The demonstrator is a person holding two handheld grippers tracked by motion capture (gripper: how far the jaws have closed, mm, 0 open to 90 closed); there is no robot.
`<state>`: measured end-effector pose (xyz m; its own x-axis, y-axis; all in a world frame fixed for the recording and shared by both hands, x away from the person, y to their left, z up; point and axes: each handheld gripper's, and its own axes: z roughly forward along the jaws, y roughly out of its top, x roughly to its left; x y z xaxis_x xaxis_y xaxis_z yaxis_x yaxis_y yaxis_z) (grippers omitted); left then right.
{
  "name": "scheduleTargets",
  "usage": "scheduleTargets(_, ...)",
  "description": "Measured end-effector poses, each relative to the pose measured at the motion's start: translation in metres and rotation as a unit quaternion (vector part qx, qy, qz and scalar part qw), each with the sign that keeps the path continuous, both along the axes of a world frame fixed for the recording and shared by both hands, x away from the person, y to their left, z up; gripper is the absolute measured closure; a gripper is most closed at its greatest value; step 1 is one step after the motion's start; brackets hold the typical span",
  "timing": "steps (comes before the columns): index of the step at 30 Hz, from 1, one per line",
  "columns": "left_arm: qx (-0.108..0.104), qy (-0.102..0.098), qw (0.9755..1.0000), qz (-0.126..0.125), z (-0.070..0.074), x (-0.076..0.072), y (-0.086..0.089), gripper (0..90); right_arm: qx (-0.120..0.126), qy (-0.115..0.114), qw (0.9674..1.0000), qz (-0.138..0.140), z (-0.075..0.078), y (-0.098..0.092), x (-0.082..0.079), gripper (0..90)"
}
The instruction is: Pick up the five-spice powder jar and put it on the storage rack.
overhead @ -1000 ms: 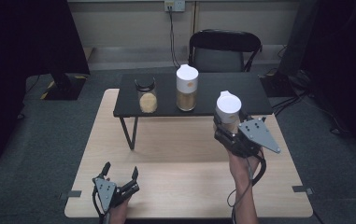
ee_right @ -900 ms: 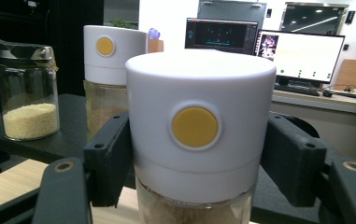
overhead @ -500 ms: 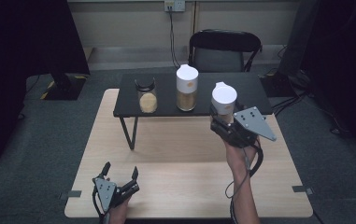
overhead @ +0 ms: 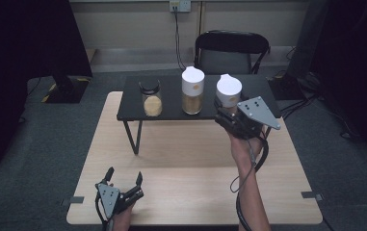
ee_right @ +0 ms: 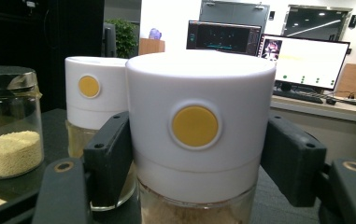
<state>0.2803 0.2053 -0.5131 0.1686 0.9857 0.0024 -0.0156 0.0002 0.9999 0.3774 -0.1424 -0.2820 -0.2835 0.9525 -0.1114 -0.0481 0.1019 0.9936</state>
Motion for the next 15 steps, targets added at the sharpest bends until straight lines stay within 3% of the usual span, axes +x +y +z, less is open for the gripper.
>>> scheduleTargets(15, 0.000, 0.000, 1.0000, 0.000, 0.000, 0.000, 0.000, 3.1, 0.004, 0.018, 0.9997, -0.012, 0.012, 0.001, 0.029, 29.8)
